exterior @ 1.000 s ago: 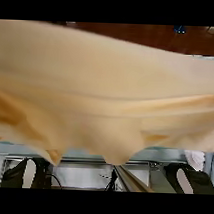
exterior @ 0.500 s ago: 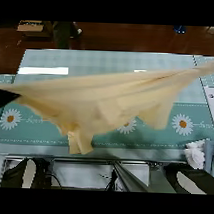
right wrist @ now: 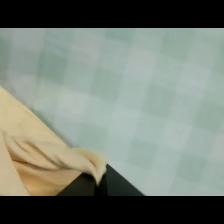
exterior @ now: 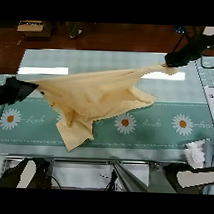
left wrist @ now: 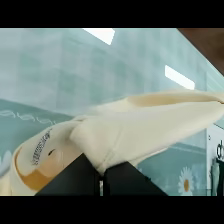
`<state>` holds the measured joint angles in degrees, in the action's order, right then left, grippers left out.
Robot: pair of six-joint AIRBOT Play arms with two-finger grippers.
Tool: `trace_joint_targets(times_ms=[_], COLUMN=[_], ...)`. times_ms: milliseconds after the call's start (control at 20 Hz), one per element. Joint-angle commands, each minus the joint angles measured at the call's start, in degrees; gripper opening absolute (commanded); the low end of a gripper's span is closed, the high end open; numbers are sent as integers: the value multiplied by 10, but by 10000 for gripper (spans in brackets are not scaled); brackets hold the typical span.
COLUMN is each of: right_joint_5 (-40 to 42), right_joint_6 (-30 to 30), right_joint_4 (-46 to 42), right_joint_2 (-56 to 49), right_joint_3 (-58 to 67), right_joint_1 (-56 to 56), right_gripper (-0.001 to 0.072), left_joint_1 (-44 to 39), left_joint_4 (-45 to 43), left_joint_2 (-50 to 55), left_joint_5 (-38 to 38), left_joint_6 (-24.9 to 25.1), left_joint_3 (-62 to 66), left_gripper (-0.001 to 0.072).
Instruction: Fold the shirts.
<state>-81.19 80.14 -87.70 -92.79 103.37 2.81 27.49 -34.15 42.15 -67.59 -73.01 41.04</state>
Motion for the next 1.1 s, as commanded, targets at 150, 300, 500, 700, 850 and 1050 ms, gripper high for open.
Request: trace_joint_targets(times_ms=[150, 300, 500, 700, 850, 1050], right_joint_5=[198, 176, 126, 91, 57, -22], right_joint_6=[39, 39, 28, -2, -2, 2], right_joint_4=[34, 38, 26, -12, -20, 23], right_joint_2=[-75, -102, -108, -46, 1, 13], right_joint_3=[1, 1, 2, 2, 2, -3], right_joint_1=[0, 1, -2, -33, -84, -164], right_gripper=[26, 27, 154, 422, 422, 422], left_joint_1=[-86, -143, -156, -44, 39, 26], left_joint_4=[1, 1, 1, 0, -57, -250], left_joint_2=[136, 209, 256, 250, 249, 250], left_joint_5=[234, 249, 236, 63, -94, -225], left_joint_6=[124, 160, 141, 137, 57, 18], left_joint_3=[-11, -11, -5, 96, 152, 102], left_gripper=[30, 30, 40, 401, 413, 415])
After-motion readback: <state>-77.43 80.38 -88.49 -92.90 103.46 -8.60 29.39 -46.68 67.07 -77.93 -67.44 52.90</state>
